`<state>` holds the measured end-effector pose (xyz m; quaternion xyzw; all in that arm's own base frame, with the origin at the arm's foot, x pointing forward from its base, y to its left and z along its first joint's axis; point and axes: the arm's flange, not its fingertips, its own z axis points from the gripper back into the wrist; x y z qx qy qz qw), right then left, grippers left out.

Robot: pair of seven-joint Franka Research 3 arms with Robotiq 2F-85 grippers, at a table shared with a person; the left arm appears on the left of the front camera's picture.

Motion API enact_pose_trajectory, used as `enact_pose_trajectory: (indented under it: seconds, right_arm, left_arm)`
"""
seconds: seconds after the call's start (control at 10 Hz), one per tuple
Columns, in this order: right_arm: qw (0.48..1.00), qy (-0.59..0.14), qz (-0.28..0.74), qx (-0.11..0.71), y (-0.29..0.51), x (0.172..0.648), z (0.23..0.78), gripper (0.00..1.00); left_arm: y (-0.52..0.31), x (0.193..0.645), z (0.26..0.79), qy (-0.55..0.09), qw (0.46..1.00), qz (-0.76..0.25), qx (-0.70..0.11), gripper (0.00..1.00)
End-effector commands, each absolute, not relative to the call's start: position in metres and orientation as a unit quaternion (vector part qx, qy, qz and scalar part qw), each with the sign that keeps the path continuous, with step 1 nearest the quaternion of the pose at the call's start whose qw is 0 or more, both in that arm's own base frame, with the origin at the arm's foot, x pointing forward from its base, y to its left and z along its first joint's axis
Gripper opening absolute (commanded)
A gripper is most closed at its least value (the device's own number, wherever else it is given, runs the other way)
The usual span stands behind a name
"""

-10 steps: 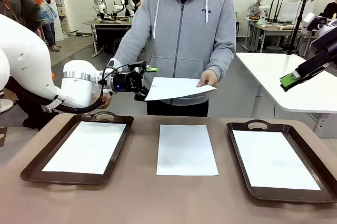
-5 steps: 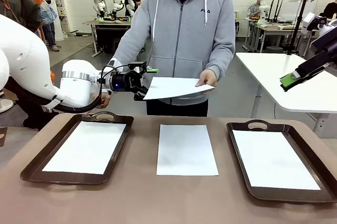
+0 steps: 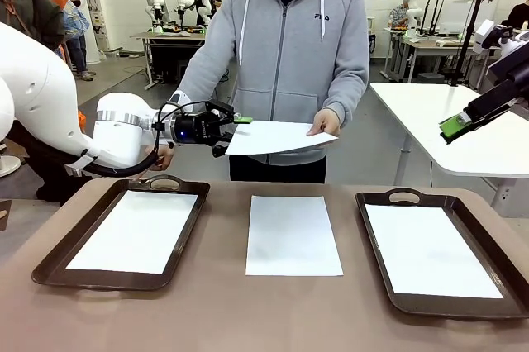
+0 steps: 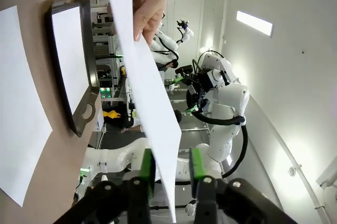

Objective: Sort the A4 documents.
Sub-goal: Receive the A4 Paper.

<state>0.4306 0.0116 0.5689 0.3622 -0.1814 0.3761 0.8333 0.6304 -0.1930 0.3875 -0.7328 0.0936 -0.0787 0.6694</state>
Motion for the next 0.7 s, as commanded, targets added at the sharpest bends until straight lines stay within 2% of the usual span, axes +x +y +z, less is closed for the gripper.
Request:
enact_pose_trajectory:
  seconds: [0.0,0.2,0.6]
  right_arm:
    - [0.831,-0.186,0.375,0.366,0.0122,0.4304,0.5671,1.00]
    - [0.831,-0.186,0.375,0.366,0.0122,0.4304,0.5671,1.00]
    - [0.831,-0.186,0.375,0.366,0.0122,0.4304,0.5671,1.00]
  left_arm:
    - [-0.1912,0.6348,0.3926,0.090,0.692,-0.080,-0.712,0.20]
    - [-0.1906,0.6347,0.3924,0.086,0.698,-0.073,-0.707,0.01]
    - [-0.1881,0.6332,0.3902,0.086,0.725,-0.055,-0.682,0.00]
